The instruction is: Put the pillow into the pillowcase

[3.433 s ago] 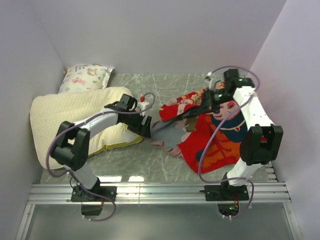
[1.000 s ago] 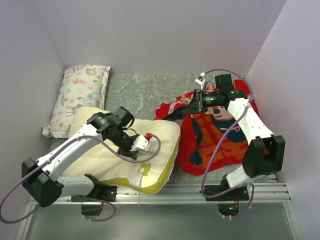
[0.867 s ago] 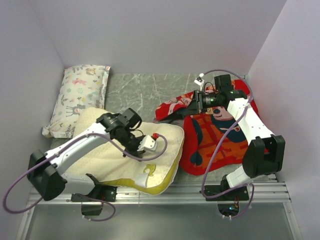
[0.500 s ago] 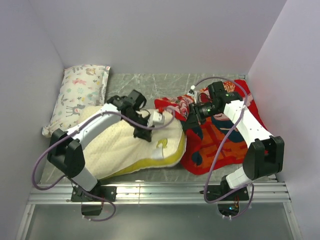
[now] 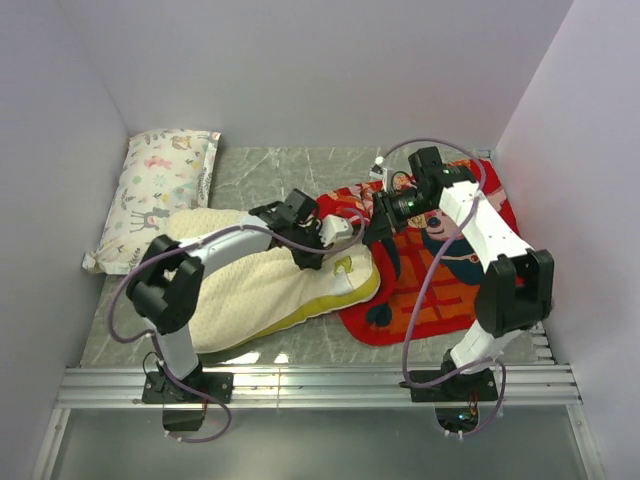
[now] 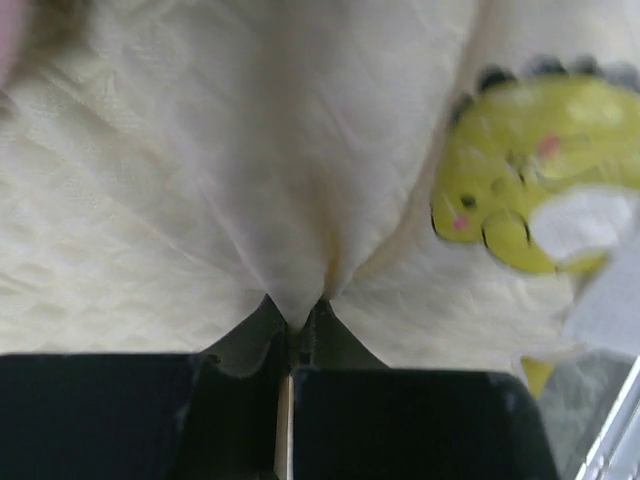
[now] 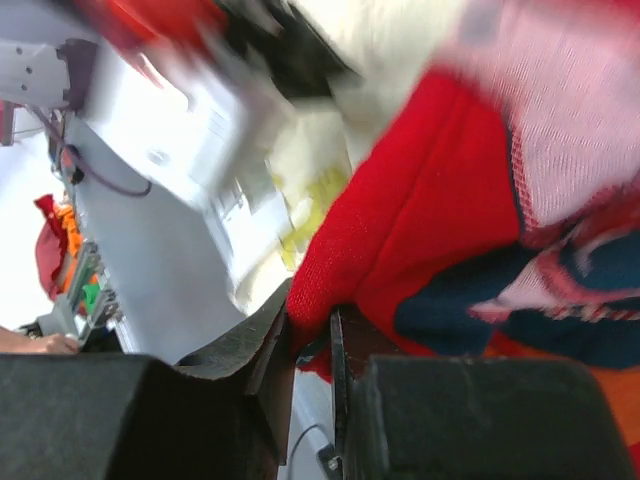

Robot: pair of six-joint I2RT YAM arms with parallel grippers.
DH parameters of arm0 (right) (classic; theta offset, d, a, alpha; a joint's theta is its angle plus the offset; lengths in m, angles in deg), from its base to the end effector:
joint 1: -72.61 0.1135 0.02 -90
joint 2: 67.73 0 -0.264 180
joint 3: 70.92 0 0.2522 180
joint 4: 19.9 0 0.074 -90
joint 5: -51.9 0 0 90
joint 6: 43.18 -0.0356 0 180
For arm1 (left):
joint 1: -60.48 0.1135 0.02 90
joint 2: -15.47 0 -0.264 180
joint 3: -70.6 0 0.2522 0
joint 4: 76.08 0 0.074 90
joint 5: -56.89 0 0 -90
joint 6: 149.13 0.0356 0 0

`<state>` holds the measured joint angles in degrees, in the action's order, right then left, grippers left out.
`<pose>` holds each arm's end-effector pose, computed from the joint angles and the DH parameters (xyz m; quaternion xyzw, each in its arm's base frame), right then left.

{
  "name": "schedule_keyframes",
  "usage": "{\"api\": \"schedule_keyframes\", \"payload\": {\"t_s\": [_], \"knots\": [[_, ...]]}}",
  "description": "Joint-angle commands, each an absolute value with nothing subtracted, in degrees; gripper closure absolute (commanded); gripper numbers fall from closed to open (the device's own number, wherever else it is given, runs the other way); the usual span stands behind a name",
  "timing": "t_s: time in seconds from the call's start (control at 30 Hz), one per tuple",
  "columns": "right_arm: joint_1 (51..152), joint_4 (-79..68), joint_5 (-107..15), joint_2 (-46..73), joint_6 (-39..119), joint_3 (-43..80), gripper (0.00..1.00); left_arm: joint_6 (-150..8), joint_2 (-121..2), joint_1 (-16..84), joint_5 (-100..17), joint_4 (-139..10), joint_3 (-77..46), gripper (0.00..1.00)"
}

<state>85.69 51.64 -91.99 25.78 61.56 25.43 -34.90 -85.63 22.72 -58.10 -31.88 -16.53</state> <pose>0.3077 0.1010 0.3010 -0.2919 0.8303 0.4429 0.1712 0.2846 -0.2394 0.2214 0.5344 0.7743 -0.2381 0.2413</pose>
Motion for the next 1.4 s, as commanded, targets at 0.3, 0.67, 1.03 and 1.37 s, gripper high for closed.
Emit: {"api": "schedule_keyframes", "payload": {"t_s": [0.3, 0.67, 1.03, 1.37], "knots": [[86.68, 48.44, -77.69, 27.38, 53.52, 27.23, 0.34, -58.17, -88.52, 36.65, -65.36, -43.16, -18.93, 0.62], [73.85, 49.85, -50.26, 20.6, 51.3, 11.23, 0.14, -37.69, -79.19, 35.52, -62.39, -33.4, -20.07, 0.3], [64.28, 38.87, -26.24, 25.06, 59.65, 2.88, 0.43, -34.79, -79.37, 38.33, -55.97, -35.86, -11.63, 0.36], [62.86, 39.29, -22.28, 48.0, 63.08, 22.09, 0.5, -35.58, -81.04, 41.4, -54.73, -35.07, -9.62, 0.43]]}}
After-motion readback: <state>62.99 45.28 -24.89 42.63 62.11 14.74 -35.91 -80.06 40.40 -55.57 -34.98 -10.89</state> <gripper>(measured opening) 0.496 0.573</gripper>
